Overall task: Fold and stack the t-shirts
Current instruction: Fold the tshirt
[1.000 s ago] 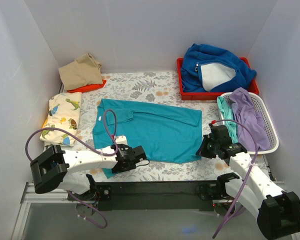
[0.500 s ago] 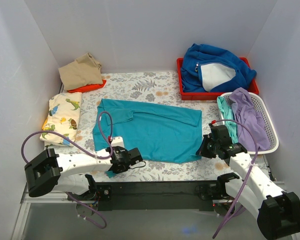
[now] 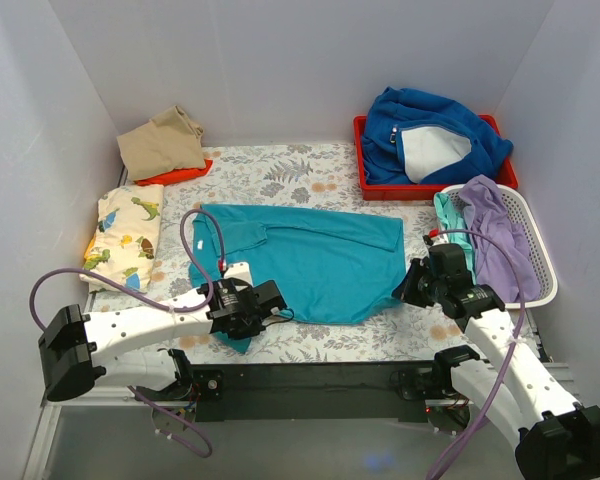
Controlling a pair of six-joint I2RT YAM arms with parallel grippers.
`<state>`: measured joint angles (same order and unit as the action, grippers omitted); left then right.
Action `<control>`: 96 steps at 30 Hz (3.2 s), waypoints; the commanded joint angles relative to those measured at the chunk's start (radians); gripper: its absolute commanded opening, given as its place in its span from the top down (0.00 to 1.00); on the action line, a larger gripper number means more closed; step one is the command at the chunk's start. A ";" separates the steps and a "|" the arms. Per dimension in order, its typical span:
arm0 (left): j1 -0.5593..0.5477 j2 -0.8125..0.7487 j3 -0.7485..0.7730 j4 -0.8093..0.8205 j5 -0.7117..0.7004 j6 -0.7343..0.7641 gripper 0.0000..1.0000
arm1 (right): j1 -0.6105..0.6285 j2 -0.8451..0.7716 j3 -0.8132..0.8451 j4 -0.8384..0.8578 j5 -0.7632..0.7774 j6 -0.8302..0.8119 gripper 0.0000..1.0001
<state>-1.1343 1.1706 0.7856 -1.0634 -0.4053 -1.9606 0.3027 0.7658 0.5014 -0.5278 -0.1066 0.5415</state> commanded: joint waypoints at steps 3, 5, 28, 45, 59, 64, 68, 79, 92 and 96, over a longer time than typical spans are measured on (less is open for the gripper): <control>-0.001 0.007 0.072 -0.095 0.008 0.074 0.93 | 0.003 0.015 0.060 -0.003 0.018 -0.023 0.99; 0.001 0.034 0.089 -0.118 -0.001 0.089 0.92 | 0.003 0.024 0.081 0.000 0.048 -0.034 0.99; 0.314 0.154 0.221 0.075 0.106 0.635 0.80 | 0.003 0.259 0.203 0.143 0.228 -0.132 0.99; 0.280 0.191 0.092 0.229 0.395 0.577 0.38 | 0.001 0.260 0.181 0.157 0.196 -0.121 0.99; 0.097 0.212 -0.003 0.175 -0.016 0.111 0.40 | 0.001 0.248 0.158 0.160 0.179 -0.121 0.99; 0.077 0.264 0.003 0.190 -0.040 0.085 0.40 | 0.003 0.250 0.157 0.160 0.166 -0.121 0.99; 0.062 0.278 -0.008 0.207 -0.012 0.098 0.42 | 0.001 0.256 0.158 0.161 0.168 -0.123 0.99; 0.051 0.146 0.049 0.114 0.040 0.155 0.96 | 0.001 0.268 0.158 0.163 0.165 -0.124 0.99; 0.057 0.144 0.208 -0.050 0.103 0.348 0.82 | 0.001 0.270 0.164 0.164 0.206 -0.133 0.99; 0.071 0.248 0.265 -0.105 0.105 0.420 0.80 | 0.001 0.293 0.180 0.166 0.252 -0.158 0.99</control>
<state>-1.0740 1.3502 1.0012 -1.0954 -0.3023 -1.6276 0.3027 1.0412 0.6567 -0.3920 0.0956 0.4110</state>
